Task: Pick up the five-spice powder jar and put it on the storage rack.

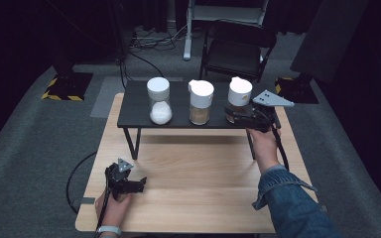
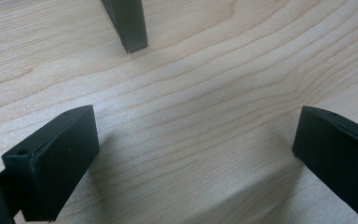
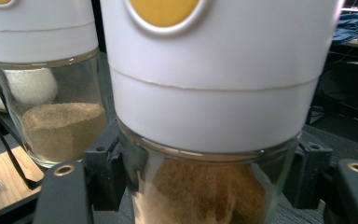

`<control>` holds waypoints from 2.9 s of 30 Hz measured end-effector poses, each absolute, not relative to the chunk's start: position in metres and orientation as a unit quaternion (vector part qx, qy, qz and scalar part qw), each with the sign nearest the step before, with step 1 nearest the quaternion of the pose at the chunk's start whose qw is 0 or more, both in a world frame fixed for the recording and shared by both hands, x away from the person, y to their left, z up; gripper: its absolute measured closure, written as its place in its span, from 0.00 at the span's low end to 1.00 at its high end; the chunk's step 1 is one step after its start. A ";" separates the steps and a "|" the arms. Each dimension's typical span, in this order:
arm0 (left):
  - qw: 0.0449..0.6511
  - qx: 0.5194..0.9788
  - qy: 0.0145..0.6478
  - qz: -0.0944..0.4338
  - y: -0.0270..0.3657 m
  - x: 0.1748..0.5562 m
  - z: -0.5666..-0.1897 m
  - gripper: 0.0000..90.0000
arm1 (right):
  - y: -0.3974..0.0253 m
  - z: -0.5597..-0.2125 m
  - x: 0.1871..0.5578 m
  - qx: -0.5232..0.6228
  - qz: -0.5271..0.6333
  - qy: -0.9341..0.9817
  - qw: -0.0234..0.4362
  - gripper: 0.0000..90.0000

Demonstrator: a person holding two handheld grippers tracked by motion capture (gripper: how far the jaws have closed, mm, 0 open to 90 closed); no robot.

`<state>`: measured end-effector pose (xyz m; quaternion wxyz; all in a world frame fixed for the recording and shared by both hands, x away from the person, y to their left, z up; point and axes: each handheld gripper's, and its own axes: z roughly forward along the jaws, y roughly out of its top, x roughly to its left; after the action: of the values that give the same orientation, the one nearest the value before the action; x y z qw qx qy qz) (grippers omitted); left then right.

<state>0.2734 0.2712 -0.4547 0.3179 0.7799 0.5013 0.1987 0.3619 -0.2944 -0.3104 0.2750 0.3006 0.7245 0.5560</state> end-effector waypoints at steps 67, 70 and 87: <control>0.318 0.781 0.500 0.199 0.272 0.275 -0.455 0.00 | -0.352 -0.360 0.286 0.313 0.546 0.736 0.249 0.02; 0.318 0.780 0.500 0.199 0.271 0.275 -0.455 0.00 | -0.353 -0.368 0.284 0.318 0.541 0.740 0.243 0.02; 0.318 0.780 0.500 0.199 0.271 0.275 -0.455 0.00 | -0.354 -0.403 0.281 0.334 0.500 0.768 0.221 0.02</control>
<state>0.2746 0.2715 -0.4546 0.3177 0.7805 0.5004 0.1987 0.2811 -0.3542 -0.4034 0.2206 0.3344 0.7678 0.5000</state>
